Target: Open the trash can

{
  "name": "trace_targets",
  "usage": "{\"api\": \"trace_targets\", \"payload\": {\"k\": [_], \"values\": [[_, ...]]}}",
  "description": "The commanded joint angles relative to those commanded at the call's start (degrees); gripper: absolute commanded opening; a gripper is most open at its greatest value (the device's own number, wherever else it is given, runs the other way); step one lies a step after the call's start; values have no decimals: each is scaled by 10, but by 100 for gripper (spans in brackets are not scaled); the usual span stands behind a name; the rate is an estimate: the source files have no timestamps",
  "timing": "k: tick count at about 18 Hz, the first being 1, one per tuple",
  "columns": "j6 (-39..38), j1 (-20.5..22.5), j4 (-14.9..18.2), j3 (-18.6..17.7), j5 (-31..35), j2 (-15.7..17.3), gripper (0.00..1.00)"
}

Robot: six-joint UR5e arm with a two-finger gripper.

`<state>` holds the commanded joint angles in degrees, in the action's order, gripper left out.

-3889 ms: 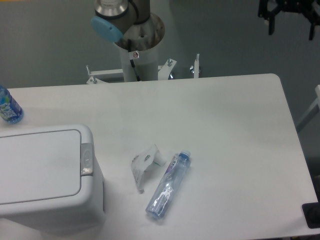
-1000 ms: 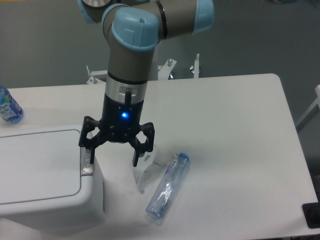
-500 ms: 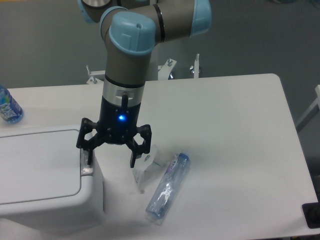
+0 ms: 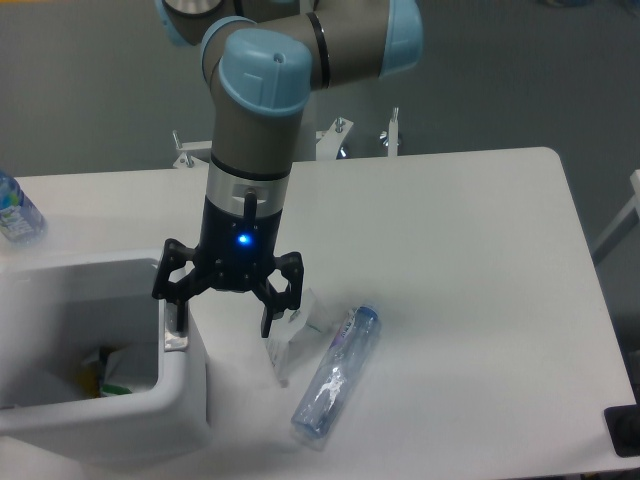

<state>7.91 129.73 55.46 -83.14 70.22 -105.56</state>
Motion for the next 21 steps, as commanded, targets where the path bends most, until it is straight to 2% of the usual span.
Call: {"api": "trace_targets", "payload": {"k": [3, 6, 9, 11, 12, 14, 15, 17, 18, 19, 21], "values": [[3, 0, 0, 11, 0, 3, 100], [4, 10, -2, 46, 15, 8, 100], [21, 47, -3, 89, 88, 11, 100], [59, 67, 1, 103, 179, 13, 100], [73, 76, 4, 102, 216, 16, 100], [108, 95, 11, 91, 237, 17, 100], [145, 105, 29, 81, 240, 29, 100], [268, 137, 77, 55, 237, 60, 100], [330, 152, 97, 46, 237, 65, 100], [375, 160, 109, 39, 239, 71, 100], [417, 182, 111, 24, 240, 77, 100]]}}
